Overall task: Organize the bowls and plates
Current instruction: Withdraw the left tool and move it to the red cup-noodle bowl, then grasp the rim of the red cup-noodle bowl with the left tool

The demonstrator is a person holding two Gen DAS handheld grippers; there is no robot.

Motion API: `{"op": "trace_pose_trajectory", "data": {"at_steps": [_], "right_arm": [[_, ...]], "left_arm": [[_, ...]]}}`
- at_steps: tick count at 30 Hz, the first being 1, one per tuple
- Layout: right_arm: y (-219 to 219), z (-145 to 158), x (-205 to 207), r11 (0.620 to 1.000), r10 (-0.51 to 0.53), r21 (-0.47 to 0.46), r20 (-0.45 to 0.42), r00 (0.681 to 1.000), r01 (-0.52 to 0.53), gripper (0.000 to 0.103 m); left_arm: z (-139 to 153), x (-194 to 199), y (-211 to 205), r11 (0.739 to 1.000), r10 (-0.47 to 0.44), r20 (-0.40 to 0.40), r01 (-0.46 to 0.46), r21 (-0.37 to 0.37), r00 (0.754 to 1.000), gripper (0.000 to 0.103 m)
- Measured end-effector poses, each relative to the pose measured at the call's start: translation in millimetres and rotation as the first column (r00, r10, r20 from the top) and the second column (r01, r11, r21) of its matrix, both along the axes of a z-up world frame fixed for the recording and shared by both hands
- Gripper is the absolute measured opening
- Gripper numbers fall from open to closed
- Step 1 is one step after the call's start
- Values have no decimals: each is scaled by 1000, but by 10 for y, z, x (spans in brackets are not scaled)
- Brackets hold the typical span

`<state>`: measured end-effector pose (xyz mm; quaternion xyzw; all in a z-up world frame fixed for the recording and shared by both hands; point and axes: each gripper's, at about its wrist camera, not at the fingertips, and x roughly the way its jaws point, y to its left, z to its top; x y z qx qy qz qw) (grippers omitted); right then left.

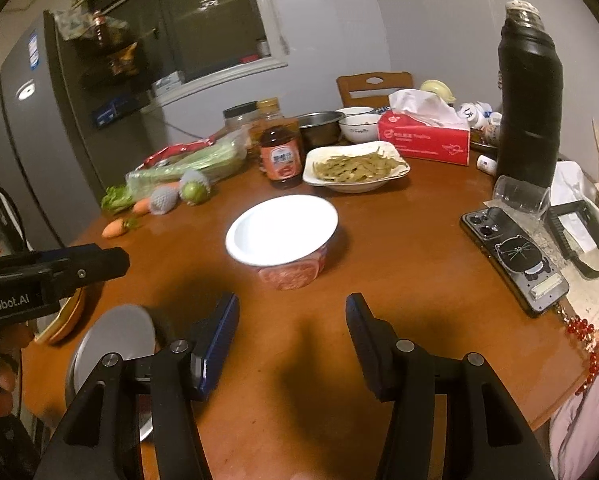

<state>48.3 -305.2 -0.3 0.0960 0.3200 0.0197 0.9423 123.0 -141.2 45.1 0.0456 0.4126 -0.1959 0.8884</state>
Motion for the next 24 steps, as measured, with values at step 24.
{"op": "trace_pose_trajectory", "data": {"at_steps": [24], "right_arm": [[-452, -186, 887, 996, -35, 75, -80, 996, 41, 58]], "left_arm": [[-405, 953, -469, 999, 22, -167, -26, -24, 986, 52]]}}
